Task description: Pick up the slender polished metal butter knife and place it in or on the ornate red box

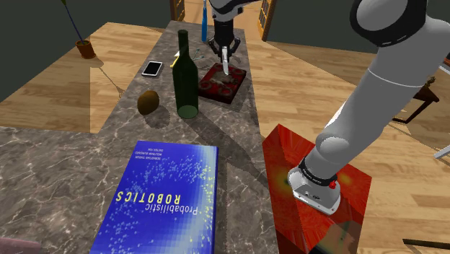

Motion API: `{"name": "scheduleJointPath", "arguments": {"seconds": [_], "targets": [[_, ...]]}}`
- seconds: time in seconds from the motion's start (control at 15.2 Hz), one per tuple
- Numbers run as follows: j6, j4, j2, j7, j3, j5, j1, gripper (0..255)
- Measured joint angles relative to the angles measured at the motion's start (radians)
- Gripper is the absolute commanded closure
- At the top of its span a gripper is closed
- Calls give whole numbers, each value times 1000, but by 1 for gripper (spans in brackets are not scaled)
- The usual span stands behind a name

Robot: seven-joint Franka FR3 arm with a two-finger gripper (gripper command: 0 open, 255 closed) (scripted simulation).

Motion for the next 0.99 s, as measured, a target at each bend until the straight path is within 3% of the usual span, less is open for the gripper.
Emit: {"name": "scheduleJointPath", "arguments": {"seconds": [0.33, 0.99], "targets": [[40, 11, 53, 2, -5, -13, -2, 255], [163, -79, 89, 20, -7, -27, -2, 255]]}}
